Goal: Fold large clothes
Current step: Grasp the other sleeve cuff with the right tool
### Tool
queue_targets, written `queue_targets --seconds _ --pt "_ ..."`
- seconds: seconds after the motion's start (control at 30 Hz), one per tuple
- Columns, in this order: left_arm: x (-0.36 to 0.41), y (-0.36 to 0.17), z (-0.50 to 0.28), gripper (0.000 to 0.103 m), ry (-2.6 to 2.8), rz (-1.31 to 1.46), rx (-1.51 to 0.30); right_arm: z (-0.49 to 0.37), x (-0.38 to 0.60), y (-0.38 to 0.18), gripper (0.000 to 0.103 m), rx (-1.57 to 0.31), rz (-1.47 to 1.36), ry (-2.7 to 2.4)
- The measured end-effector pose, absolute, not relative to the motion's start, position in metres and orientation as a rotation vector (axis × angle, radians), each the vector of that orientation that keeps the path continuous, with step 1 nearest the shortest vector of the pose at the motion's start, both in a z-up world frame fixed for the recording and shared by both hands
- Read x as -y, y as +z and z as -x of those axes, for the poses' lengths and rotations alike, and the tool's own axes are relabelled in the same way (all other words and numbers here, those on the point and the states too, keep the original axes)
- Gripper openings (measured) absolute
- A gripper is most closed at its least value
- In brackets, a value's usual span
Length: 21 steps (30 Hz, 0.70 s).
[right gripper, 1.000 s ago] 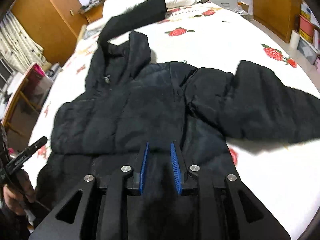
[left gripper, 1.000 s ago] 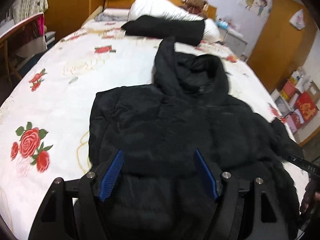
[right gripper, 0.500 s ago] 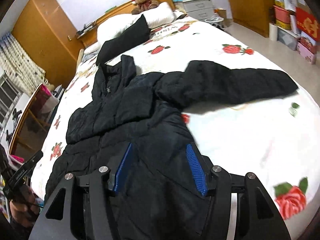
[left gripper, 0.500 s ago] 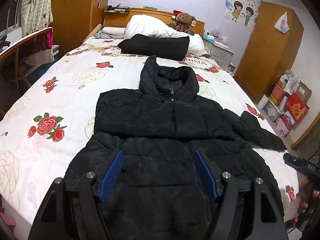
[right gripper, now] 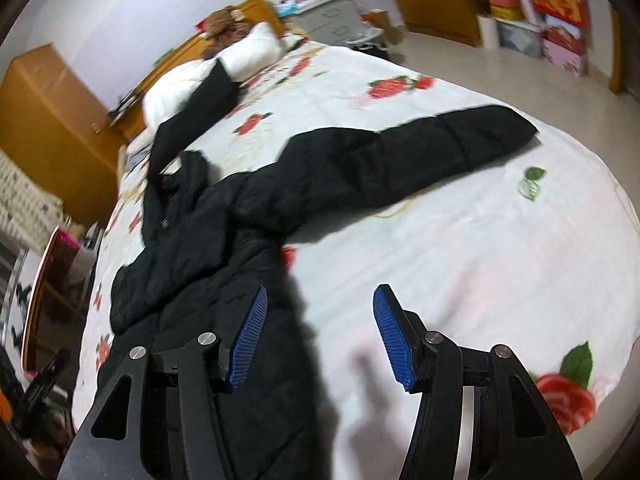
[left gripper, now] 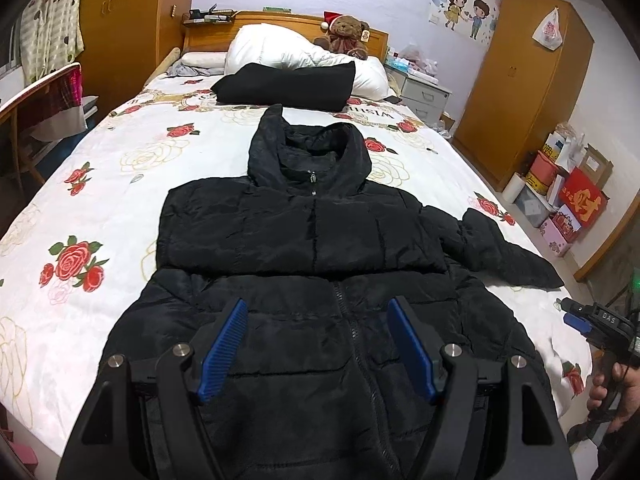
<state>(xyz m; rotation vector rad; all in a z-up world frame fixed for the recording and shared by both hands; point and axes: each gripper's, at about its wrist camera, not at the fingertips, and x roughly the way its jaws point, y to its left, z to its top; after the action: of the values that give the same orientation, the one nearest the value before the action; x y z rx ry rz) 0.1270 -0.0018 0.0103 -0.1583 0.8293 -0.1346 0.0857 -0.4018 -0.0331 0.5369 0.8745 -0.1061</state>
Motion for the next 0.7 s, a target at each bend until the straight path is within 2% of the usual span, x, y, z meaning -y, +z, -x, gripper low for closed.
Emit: queue_targets --seconds 0.53,0.7 --pt "0.024 -0.01 -0.191 0.074 -0.129 0.115 -0.863 -0.15 0.542 -0.098 0.056 -0.903 -0.701 -0.372" --pt "0.023 -0.024 -0.206 0.074 -0.112 0.106 -0.894 -0.161 0.571 -0.116 0.056 -0.861 -0.793 -0.396"
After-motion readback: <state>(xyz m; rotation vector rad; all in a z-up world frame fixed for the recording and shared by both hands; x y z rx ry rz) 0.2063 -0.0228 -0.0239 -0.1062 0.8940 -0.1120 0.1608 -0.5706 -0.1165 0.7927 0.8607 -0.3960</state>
